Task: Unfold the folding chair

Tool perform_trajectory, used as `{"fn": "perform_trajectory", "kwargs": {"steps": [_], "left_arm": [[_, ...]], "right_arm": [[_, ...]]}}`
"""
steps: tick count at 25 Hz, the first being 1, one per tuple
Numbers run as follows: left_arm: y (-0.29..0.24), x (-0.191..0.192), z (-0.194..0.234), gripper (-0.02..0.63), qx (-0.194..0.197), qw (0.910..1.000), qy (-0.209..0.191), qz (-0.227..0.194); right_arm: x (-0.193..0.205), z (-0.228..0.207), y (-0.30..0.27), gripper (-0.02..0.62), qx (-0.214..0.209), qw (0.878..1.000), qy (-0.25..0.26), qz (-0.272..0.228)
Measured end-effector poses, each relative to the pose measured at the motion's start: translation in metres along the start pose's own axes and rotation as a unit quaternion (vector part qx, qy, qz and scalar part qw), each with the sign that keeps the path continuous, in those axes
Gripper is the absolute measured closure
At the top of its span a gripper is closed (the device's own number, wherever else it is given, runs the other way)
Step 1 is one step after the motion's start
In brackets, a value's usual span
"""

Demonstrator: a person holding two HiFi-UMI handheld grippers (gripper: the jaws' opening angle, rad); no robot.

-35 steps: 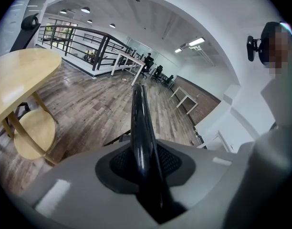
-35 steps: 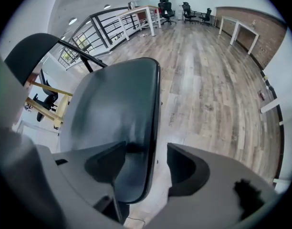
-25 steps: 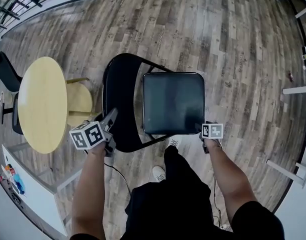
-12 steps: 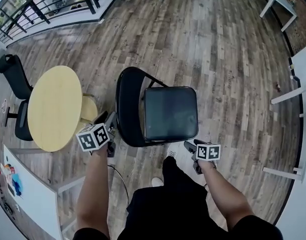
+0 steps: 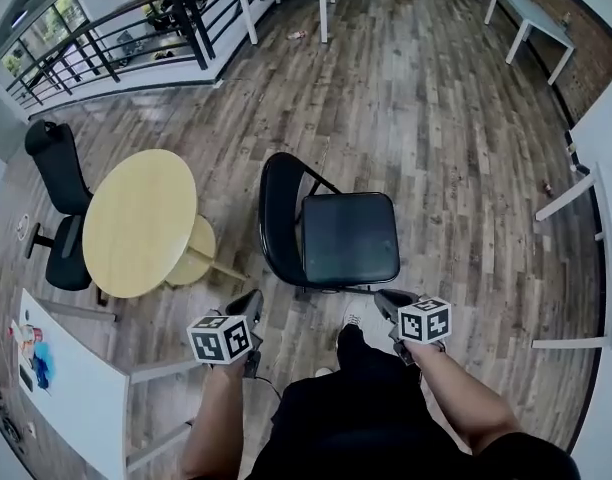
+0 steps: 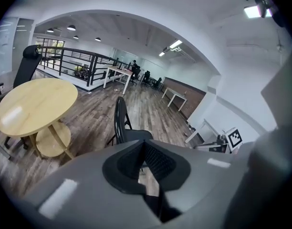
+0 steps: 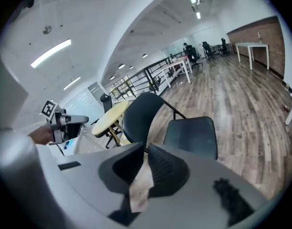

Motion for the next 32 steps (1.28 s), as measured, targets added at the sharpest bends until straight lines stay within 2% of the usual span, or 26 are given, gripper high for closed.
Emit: {"fn": "perform_trajectory", "kwargs": {"steps": [2, 5, 8, 10, 14, 18, 25, 32], "left_arm": [[0.013, 0.012, -0.017, 0.6, 0.009, 0.9998, -0.014, -0.007], [0.031, 0.029, -0.044, 0.599, 0.025, 0.9988, -0.036, -0.021], [0.042, 0.05, -0.07, 0.598, 0.047, 0.9971, -0.05, -0.033], [0.045, 0.063, -0.081, 0.598, 0.059, 0.9966, -0.048, -0.033], [0.057, 0.082, -0.096, 0.598, 0.085, 0.9952, -0.047, -0.012], [0.069, 0.087, -0.11, 0.598, 0.097, 0.9931, -0.064, -0.013], [0.085, 0.092, -0.118, 0.598, 0.086, 0.9931, -0.073, -0.034], [0.089, 0.087, -0.154, 0.598, 0.075, 0.9935, -0.061, -0.06]], "right_arm": [[0.001, 0.02, 0.016, 0.588, -0.017, 0.999, 0.007, -0.029], [0.005, 0.048, 0.031, 0.589, -0.073, 0.995, -0.012, -0.072], [0.006, 0.074, 0.052, 0.589, -0.135, 0.982, -0.034, -0.128], [0.004, 0.091, 0.067, 0.589, -0.149, 0.977, -0.02, -0.151], [0.006, 0.124, 0.094, 0.589, -0.116, 0.984, 0.024, -0.132], [0.013, 0.138, 0.116, 0.591, -0.092, 0.986, 0.042, -0.136], [0.021, 0.125, 0.138, 0.591, -0.076, 0.984, 0.037, -0.157], [0.027, 0.113, 0.176, 0.591, -0.054, 0.983, 0.081, -0.157]]}}
Point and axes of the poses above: the fingertips, and each gripper's own axes: y backward along the fingers, z to its left, x out of its underside, the point moved 7 cm from there along y, backward along the fingers, and after that the axes turned 7 degrees about z, right-handed, at the moved point
